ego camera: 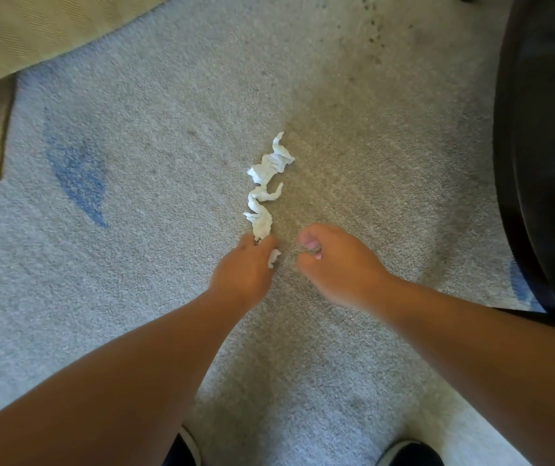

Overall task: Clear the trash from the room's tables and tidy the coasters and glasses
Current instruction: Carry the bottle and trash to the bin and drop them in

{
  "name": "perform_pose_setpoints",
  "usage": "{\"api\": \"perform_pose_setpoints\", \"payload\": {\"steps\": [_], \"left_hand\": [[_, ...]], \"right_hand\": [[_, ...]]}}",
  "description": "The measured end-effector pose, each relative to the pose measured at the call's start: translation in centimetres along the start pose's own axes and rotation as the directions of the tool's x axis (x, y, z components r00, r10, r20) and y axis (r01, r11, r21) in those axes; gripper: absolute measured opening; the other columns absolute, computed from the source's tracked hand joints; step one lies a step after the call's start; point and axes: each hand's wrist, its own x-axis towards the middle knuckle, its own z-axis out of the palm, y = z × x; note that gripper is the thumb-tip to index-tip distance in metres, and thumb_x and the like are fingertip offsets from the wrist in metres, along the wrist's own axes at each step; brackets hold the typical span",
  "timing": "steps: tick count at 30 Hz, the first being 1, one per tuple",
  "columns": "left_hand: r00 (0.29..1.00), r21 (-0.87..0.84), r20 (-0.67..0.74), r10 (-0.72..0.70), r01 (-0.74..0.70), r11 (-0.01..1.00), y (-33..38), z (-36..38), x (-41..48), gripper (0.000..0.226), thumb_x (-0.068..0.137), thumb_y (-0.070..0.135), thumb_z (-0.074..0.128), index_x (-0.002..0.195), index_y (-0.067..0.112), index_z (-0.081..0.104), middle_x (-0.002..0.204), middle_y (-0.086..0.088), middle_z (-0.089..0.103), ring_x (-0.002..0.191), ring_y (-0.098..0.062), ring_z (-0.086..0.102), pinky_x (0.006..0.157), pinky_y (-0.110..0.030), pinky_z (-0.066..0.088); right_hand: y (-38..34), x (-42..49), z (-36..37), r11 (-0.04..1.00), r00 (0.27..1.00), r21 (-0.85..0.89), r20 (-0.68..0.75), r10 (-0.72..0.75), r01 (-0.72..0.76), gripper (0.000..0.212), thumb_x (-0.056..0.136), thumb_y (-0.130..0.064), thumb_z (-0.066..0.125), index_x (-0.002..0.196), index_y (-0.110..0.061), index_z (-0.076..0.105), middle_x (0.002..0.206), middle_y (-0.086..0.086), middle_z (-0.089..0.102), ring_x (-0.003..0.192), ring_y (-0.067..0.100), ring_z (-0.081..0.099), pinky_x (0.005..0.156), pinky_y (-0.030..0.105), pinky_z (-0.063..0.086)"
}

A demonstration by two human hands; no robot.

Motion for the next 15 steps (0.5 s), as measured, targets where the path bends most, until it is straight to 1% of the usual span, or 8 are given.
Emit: {"api": "perform_pose_setpoints", "payload": {"steps": [2, 4, 6, 8, 10, 12, 13, 15], "left_hand": [[1.000, 0.002, -0.005, 0.011, -0.011, 1.000, -0.2, 0.2, 0.0, 0.014, 0.092, 0.023, 0.054, 0.106, 0.023, 0.052, 0.105, -0.003, 0.047, 0.072, -0.018, 0.050, 0.059, -0.029, 0.038], [1.000, -0.019, 0.001, 0.021, -0.021, 1.000, -0.4, 0.1, -0.1, 0.005, 0.091, 0.022, 0.055, 0.095, 0.021, 0.053, 0.100, 0.001, 0.044, 0.071, -0.016, 0.047, 0.058, -0.027, 0.033], [1.000, -0.053, 0.003, 0.015, -0.015, 0.999, -0.5, -0.3, -0.3, 0.011, 0.089, 0.021, 0.054, 0.086, 0.020, 0.044, 0.091, 0.005, 0.039, 0.066, -0.012, 0.041, 0.053, -0.025, 0.027], [1.000, -0.071, -0.011, 0.017, -0.018, 0.997, -0.8, -0.8, -0.3, 0.017, 0.087, 0.015, 0.050, 0.081, 0.021, 0.036, 0.081, 0.006, 0.040, 0.061, -0.010, 0.037, 0.050, -0.026, 0.023], [0.998, -0.108, -0.056, 0.010, -0.016, 0.994, -1.0, -1.5, -0.2, 0.014, 0.086, 0.009, 0.044, 0.082, 0.020, 0.037, 0.072, 0.004, 0.044, 0.060, -0.015, 0.041, 0.049, -0.028, 0.025], [0.993, -0.143, -0.113, -0.027, 0.010, 0.990, -1.3, -2.3, 0.1, 0.011, 0.091, 0.010, 0.040, 0.092, 0.021, 0.041, 0.066, 0.002, 0.049, 0.058, -0.017, 0.045, 0.048, -0.031, 0.030], [0.989, -0.155, -0.141, -0.050, 0.028, 0.988, -1.5, -2.6, 0.3, 0.012, 0.093, 0.012, 0.038, 0.098, 0.023, 0.042, 0.063, 0.001, 0.050, 0.055, -0.017, 0.046, 0.047, -0.031, 0.032], [0.976, -0.167, -0.194, -0.099, 0.066, 0.984, -1.8, -3.1, 0.6, 0.012, 0.098, 0.017, 0.036, 0.105, 0.023, 0.044, 0.057, -0.001, 0.051, 0.049, -0.018, 0.046, 0.046, -0.031, 0.034]], "right_hand": [[0.0, 0.0, 0.1, 1.000, 1.000, 0.000, 0.000, 0.000, 0.000, 0.033, 0.090, -0.032, 0.051, 0.123, -0.028, 0.051, 0.125, -0.007, 0.052, 0.100, 0.008, 0.054, 0.084, 0.031, 0.046], [0.0, 0.0, 0.1, 1.000, 1.000, 0.005, 0.000, 0.006, -0.006, 0.034, 0.090, -0.033, 0.051, 0.124, -0.029, 0.051, 0.126, -0.007, 0.052, 0.101, 0.009, 0.054, 0.086, 0.033, 0.047], [0.0, 0.0, 0.1, 1.000, 1.000, 0.003, 0.002, 0.007, -0.007, 0.034, 0.090, -0.033, 0.051, 0.124, -0.029, 0.051, 0.125, -0.007, 0.052, 0.099, 0.008, 0.054, 0.085, 0.033, 0.048], [-0.1, 0.1, 0.1, 1.000, 1.000, 0.008, 0.001, -0.001, 0.001, 0.031, 0.090, -0.032, 0.051, 0.121, -0.028, 0.052, 0.123, -0.006, 0.053, 0.091, 0.007, 0.054, 0.079, 0.031, 0.048], [-0.3, 0.2, 0.1, 1.000, 1.000, 0.010, 0.000, -0.011, 0.011, 0.030, 0.090, -0.032, 0.050, 0.120, -0.027, 0.053, 0.123, -0.005, 0.053, 0.089, 0.007, 0.054, 0.076, 0.029, 0.046], [-0.5, 0.3, 0.0, 1.000, 1.000, 0.006, 0.000, -0.013, 0.013, 0.035, 0.090, -0.032, 0.050, 0.124, -0.027, 0.051, 0.124, -0.005, 0.053, 0.093, 0.008, 0.055, 0.077, 0.029, 0.046], [-0.5, 0.5, 0.0, 1.000, 1.000, 0.010, 0.000, -0.017, 0.017, 0.036, 0.091, -0.032, 0.050, 0.126, -0.027, 0.051, 0.124, -0.005, 0.053, 0.090, 0.006, 0.055, 0.075, 0.028, 0.046], [-0.7, 0.6, 0.0, 0.999, 1.000, 0.031, 0.002, -0.026, 0.026, 0.036, 0.091, -0.032, 0.049, 0.127, -0.027, 0.050, 0.122, -0.004, 0.054, 0.075, 0.002, 0.052, 0.064, 0.024, 0.043]]}}
